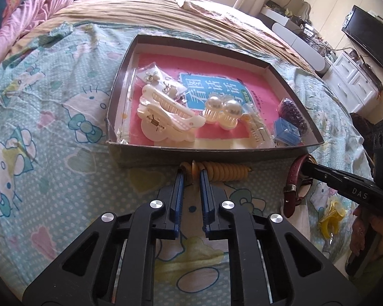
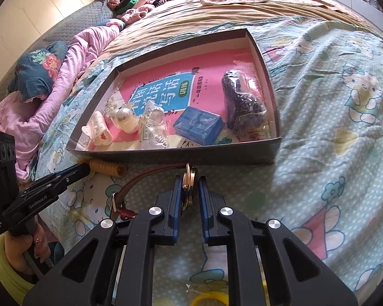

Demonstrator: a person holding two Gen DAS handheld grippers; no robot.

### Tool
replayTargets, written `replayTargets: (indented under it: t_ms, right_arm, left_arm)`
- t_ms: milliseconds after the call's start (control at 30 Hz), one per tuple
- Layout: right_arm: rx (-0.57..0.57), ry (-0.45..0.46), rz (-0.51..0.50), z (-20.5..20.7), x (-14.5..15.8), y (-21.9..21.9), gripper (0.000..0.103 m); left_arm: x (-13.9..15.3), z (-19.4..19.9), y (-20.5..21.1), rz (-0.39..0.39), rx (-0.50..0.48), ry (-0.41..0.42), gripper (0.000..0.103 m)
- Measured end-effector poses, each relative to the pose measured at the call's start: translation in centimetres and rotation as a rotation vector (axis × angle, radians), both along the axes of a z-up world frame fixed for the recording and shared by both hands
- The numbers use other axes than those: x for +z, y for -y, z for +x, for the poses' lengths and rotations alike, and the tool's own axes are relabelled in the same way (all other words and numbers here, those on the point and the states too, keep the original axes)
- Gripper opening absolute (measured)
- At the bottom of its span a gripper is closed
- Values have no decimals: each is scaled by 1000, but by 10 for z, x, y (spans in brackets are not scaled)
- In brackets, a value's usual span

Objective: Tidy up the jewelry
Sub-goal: 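Grasp the orange coiled hair tie with the left gripper while the right grasps the brown watch, then lift and carry the hair tie and watch over the tray with both grippers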

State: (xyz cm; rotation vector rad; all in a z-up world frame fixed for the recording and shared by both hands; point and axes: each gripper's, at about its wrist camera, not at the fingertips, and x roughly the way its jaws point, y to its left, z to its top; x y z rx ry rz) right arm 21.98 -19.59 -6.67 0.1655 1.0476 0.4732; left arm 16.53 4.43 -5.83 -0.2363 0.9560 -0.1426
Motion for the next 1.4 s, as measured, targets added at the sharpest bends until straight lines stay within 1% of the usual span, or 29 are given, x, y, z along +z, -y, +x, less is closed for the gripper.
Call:
replayTargets:
  t_ms: [300, 467, 667, 1067, 1400]
  right_arm:
    - [-2, 71, -6, -11, 20, 9, 11]
    - [7, 103, -10, -15, 30, 8, 11]
    - [26, 121, 5, -18, 39, 6, 11]
    - [79, 152, 27, -23, 55, -10, 11]
    - [105, 208, 32, -22, 72, -23, 11]
  left_arm:
    - [25, -9, 0, 27, 8, 65, 6]
    - [33, -13, -1, 37, 11, 83, 6]
    - [42, -19, -4, 39, 21, 100, 6]
    - [59, -31, -14, 59, 60, 132, 6]
    - [75, -34, -22, 60, 88, 169, 6]
